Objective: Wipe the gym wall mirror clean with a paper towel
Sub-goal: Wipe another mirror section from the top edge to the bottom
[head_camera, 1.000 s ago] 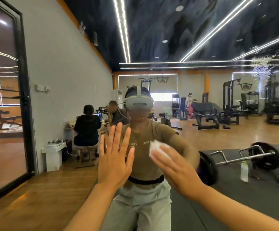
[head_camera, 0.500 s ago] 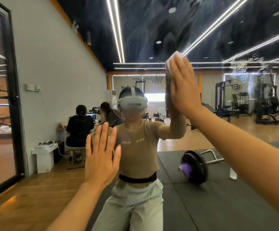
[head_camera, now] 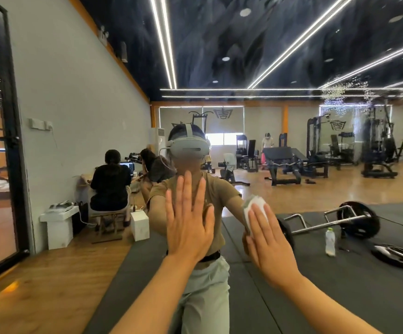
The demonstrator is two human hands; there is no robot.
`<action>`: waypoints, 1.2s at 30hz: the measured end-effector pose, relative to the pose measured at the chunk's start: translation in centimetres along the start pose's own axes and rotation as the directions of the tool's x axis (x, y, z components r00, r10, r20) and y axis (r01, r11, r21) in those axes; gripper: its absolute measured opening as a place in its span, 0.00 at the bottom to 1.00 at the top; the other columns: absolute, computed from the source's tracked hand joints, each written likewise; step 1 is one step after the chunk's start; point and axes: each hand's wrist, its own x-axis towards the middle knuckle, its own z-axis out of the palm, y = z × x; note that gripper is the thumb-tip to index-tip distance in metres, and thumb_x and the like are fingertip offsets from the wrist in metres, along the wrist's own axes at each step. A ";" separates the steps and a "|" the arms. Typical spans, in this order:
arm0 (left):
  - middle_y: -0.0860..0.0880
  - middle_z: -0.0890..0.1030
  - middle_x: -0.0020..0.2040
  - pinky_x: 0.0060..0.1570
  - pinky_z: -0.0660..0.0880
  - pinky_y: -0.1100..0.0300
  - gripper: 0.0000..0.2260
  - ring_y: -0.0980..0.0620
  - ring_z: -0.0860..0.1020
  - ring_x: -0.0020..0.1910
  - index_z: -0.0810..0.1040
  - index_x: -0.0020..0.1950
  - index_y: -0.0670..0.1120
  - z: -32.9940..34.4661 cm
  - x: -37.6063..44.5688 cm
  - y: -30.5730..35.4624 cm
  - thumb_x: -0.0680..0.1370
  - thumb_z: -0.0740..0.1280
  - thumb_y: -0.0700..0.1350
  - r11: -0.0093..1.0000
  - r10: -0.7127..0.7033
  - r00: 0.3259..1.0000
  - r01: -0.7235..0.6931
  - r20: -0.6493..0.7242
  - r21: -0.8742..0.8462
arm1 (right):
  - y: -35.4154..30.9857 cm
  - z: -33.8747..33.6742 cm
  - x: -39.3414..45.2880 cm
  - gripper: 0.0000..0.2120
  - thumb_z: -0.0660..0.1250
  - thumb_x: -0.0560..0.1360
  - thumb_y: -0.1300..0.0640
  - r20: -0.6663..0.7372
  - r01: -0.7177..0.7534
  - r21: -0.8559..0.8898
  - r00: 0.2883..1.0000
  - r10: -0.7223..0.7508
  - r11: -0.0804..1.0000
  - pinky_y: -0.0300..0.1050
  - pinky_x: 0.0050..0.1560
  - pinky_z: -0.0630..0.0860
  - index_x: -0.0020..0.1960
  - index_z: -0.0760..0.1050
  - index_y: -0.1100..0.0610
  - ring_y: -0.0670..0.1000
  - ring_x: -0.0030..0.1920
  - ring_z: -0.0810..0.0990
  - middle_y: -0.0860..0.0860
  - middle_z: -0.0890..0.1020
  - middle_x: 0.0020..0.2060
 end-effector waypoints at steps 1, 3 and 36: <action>0.43 0.49 0.82 0.78 0.42 0.45 0.28 0.45 0.48 0.81 0.55 0.82 0.46 0.3 -0.1 0.0 0.83 0.53 0.54 1.000 -0.006 1.000 0.006 -0.001 0.019 | 0.4 -0.5 0.5 0.23 0.48 0.86 0.54 0.007 0.031 -0.032 1.000 -0.031 0.999 0.58 0.76 0.57 0.76 0.58 0.67 0.63 0.79 0.54 0.62 0.58 0.77; 0.42 0.49 0.82 0.79 0.43 0.44 0.28 0.45 0.47 0.81 0.55 0.82 0.45 0.6 -0.2 -0.2 0.83 0.53 0.54 0.998 0.013 1.000 -0.013 -0.005 0.059 | 1.3 -1.2 2.5 0.24 0.51 0.85 0.55 0.004 0.048 -0.040 0.999 -0.048 0.998 0.57 0.76 0.58 0.76 0.57 0.67 0.62 0.79 0.53 0.64 0.58 0.77; 0.40 0.44 0.82 0.78 0.39 0.43 0.30 0.41 0.45 0.81 0.46 0.83 0.45 1.3 -0.2 -0.2 0.84 0.50 0.55 0.993 0.037 0.999 -0.035 -0.014 0.112 | 5.7 -2.3 6.1 0.24 0.51 0.85 0.57 -0.054 -0.096 0.075 0.994 0.100 0.993 0.55 0.80 0.49 0.78 0.55 0.66 0.62 0.79 0.52 0.64 0.57 0.78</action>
